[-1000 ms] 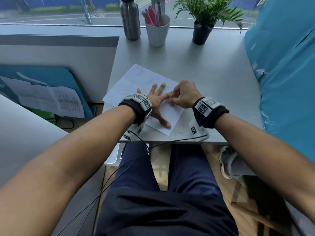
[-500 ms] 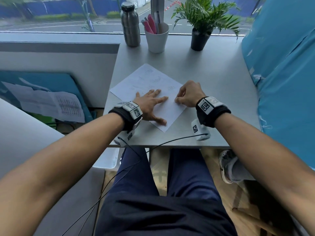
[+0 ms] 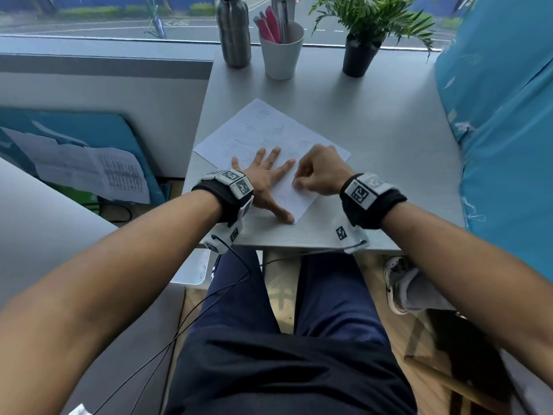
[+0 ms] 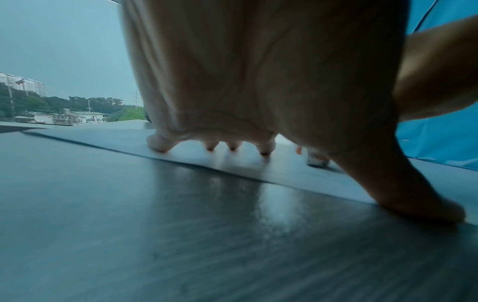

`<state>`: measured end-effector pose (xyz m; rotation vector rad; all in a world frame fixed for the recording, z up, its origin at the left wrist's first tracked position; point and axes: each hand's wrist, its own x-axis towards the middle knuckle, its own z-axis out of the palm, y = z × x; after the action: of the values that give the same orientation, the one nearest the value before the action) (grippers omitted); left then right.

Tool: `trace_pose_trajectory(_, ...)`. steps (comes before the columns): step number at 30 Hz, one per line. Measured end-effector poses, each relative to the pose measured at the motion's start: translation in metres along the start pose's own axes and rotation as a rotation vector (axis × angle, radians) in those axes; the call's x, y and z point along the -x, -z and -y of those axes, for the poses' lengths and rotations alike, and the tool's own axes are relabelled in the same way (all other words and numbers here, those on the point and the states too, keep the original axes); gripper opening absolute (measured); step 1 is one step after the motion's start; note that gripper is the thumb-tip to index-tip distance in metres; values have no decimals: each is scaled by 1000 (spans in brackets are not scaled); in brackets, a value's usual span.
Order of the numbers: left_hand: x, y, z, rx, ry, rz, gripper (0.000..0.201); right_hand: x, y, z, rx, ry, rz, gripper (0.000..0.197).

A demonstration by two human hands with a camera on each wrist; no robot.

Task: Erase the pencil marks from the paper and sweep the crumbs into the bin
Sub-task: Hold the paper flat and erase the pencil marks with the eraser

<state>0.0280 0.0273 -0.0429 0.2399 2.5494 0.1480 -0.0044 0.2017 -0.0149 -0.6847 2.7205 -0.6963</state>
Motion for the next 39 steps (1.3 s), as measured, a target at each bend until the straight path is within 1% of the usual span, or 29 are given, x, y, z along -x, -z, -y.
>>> trace_pose_trajectory(2,-1,1,-1,7,7,8,142,-4,2,-5,-15,-54,-98,7)
trace_pose_trajectory(3,0,1,-1,10,10,15,142,-2,-4,-2,-26,-45,-103,7)
trace_pose_trajectory(6,0,1,0,7,4,23,142,18,-19,16,-38,87,48,5)
trace_pose_trajectory(7,1,1,-1,3,3,20,142,16,-16,14,-33,67,66,6)
trace_pose_trajectory(9,2,2,-2,1,7,21,141,3,-2,0,-44,-50,-11,8)
trace_pose_trajectory(10,2,2,-3,3,11,22,140,-1,2,-4,-40,-77,-63,7)
trace_pose_trajectory(11,2,3,-3,4,14,24,140,-1,0,-3,-42,-66,-90,6)
trace_pose_trajectory(12,2,3,-2,3,14,27,141,3,-6,2,-40,-29,-71,6)
trace_pose_trajectory(14,2,3,-2,3,10,28,142,17,-19,15,-41,91,48,4)
trace_pose_trajectory(15,2,3,-2,0,8,25,142,18,-19,14,-38,93,72,4)
trace_pose_trajectory(16,2,3,-2,1,8,25,141,12,-13,9,-32,37,54,5)
trace_pose_trajectory(18,2,3,-3,7,10,25,141,2,-3,-3,-43,-52,-46,6)
trace_pose_trajectory(19,3,3,-3,9,11,24,141,2,-4,-3,-50,-49,-70,5)
trace_pose_trajectory(20,3,2,-2,9,10,27,141,6,-8,2,-58,-21,-46,4)
trace_pose_trajectory(22,1,2,-1,1,4,24,141,18,-17,13,-51,89,63,3)
trace_pose_trajectory(23,0,2,-1,-2,2,20,141,18,-17,11,-44,90,78,3)
trace_pose_trajectory(25,0,2,-2,2,2,17,141,8,-6,-1,-41,-3,2,6)
trace_pose_trajectory(26,0,2,-2,2,3,13,141,6,-3,-4,-34,-27,-38,7)
trace_pose_trajectory(27,0,2,-2,1,4,15,142,6,-5,-3,-39,-19,-46,6)
trace_pose_trajectory(30,-1,1,0,-9,1,16,142,22,-19,14,-37,103,93,3)
trace_pose_trajectory(31,-2,1,0,-11,0,12,142,19,-16,12,-33,85,94,4)
trace_pose_trajectory(33,-2,0,-1,-5,1,15,142,6,-3,-1,-49,-28,-11,7)
trace_pose_trajectory(34,-1,1,-1,-4,5,15,142,2,0,-2,-44,-48,-56,7)
trace_pose_trajectory(35,0,1,-1,-3,8,21,142,2,-3,-1,-39,-35,-60,7)
trace_pose_trajectory(38,0,1,-1,-4,1,26,142,18,-18,18,-37,103,83,4)
trace_pose_trajectory(39,-1,1,-1,-10,-1,18,141,17,-16,16,-35,96,94,5)
